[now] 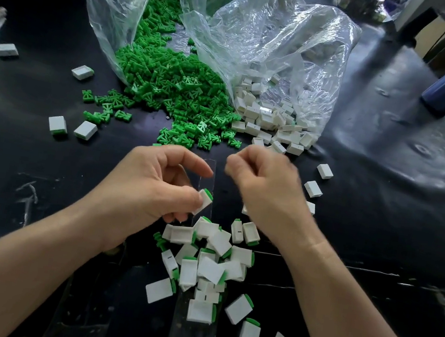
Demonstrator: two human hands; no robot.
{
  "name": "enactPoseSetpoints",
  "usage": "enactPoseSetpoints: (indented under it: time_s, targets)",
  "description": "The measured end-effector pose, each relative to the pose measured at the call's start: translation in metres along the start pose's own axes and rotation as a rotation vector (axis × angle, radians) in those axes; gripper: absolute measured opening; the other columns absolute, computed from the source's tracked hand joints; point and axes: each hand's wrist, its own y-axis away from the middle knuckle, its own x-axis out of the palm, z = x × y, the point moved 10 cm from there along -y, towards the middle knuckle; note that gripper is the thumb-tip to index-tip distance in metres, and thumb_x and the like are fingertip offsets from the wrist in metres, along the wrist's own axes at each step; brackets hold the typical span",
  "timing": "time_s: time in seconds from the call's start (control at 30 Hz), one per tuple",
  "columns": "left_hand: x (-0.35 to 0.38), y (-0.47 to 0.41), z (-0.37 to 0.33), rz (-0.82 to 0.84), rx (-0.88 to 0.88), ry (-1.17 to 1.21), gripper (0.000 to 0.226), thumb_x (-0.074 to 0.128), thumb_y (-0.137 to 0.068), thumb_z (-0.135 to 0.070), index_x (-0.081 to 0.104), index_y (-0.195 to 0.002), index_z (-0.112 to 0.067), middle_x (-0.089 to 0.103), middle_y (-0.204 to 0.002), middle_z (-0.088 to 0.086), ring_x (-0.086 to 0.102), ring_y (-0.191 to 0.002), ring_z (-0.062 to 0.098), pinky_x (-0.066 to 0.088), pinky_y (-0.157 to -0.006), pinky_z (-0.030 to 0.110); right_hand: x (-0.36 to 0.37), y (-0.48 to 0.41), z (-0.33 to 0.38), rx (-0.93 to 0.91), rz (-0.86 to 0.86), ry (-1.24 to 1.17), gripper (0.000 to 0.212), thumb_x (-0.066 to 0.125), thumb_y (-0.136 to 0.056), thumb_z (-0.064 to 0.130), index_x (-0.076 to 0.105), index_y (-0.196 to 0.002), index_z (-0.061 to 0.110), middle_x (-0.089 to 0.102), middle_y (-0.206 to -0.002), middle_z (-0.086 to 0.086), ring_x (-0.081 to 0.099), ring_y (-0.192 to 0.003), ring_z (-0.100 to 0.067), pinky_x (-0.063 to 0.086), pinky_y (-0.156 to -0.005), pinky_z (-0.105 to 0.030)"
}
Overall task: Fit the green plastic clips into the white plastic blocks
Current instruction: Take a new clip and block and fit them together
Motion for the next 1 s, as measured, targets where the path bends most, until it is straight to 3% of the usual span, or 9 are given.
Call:
enactPoseSetpoints:
  time_s: [0.07, 0.17, 0.27, 0.4, 0.6, 0.77, 0.9, 1.0]
  targets:
    - [0.008, 0.003, -0.003, 0.077, 0.013, 0.008, 0.010, 0.077, -0.064, -0.010, 0.073, -0.072, -0.009, 0.063, -0.054, 0.004, 0.056, -0.047, 0.007, 0.043, -0.044, 0.014, -0.015, -0.006, -0.008, 0.013, -0.094, -0.006, 0.024, 0.056, -0.090, 0.027, 0.057, -0.067, 0.021, 0.051, -0.059, 0.011, 0.044, -0.056, -0.002, 0.035, -0.055, -0.017]
    - [0.019, 0.007, -0.003, 0.155, 0.016, -0.031, 0.030, 0.075, -0.049, -0.039, 0.075, -0.070, -0.017, 0.068, -0.064, 0.014, 0.060, -0.057, 0.013, 0.048, -0.055, 0.021, -0.037, -0.012, -0.016, -0.009, -0.239, 0.090, 0.006, 0.059, -0.088, 0.023, 0.063, -0.084, 0.023, 0.058, -0.080, 0.007, 0.051, -0.071, -0.005, 0.039, -0.066, -0.018]
    - [0.015, 0.005, -0.003, 0.109, 0.025, -0.010, 0.032, 0.071, -0.049, -0.042, 0.076, -0.072, -0.021, 0.068, -0.061, 0.009, 0.057, -0.054, 0.005, 0.045, -0.051, 0.013, -0.048, -0.019, -0.032, 0.050, -0.293, 0.271, 0.027, 0.058, -0.089, 0.021, 0.061, -0.115, 0.021, 0.054, -0.115, -0.002, 0.052, -0.104, -0.018, 0.038, -0.094, -0.026]
    - [0.012, 0.003, -0.004, 0.082, 0.029, 0.046, 0.031, 0.070, -0.051, -0.039, 0.076, -0.073, -0.018, 0.068, -0.059, 0.002, 0.053, -0.047, 0.000, 0.038, -0.043, 0.009, -0.044, -0.027, -0.046, 0.087, -0.227, 0.459, 0.040, 0.052, -0.091, 0.014, 0.051, -0.130, 0.023, 0.045, -0.129, -0.007, 0.039, -0.121, -0.026, 0.031, -0.099, -0.033]
    - [0.008, 0.002, -0.002, 0.055, 0.022, 0.027, 0.036, 0.067, -0.048, -0.046, 0.075, -0.073, -0.022, 0.070, -0.067, 0.007, 0.057, -0.052, 0.004, 0.040, -0.043, 0.014, -0.043, -0.030, -0.047, 0.060, -0.251, 0.504, 0.033, 0.056, -0.085, 0.003, 0.058, -0.115, 0.018, 0.048, -0.118, -0.007, 0.044, -0.112, -0.025, 0.033, -0.089, -0.028]
    - [0.007, 0.001, 0.000, 0.046, 0.012, 0.024, 0.035, 0.067, -0.050, -0.044, 0.075, -0.074, -0.020, 0.071, -0.066, 0.005, 0.058, -0.053, 0.004, 0.042, -0.044, 0.015, -0.046, -0.030, -0.048, 0.064, -0.255, 0.418, 0.019, 0.065, -0.083, 0.013, 0.060, -0.101, 0.014, 0.060, -0.103, -0.005, 0.055, -0.097, -0.023, 0.039, -0.081, -0.028]
    - [0.002, 0.000, 0.004, 0.004, -0.009, 0.030, 0.023, 0.069, -0.059, -0.031, 0.075, -0.076, -0.018, 0.071, -0.066, 0.002, 0.060, -0.054, 0.006, 0.044, -0.045, 0.015, -0.054, -0.023, -0.033, -0.010, -0.313, 0.213, 0.010, 0.066, -0.083, 0.017, 0.063, -0.092, 0.020, 0.060, -0.084, 0.006, 0.058, -0.082, -0.012, 0.046, -0.079, -0.023]
    - [-0.006, -0.002, 0.007, -0.075, -0.019, 0.057, 0.019, 0.069, -0.071, -0.015, 0.071, -0.089, -0.020, 0.071, -0.076, 0.003, 0.064, -0.058, 0.009, 0.048, -0.047, 0.017, -0.032, -0.015, -0.010, -0.101, -0.172, -0.076, 0.017, 0.067, -0.082, 0.012, 0.063, -0.082, 0.028, 0.063, -0.078, 0.012, 0.059, -0.072, -0.001, 0.046, -0.071, -0.014]
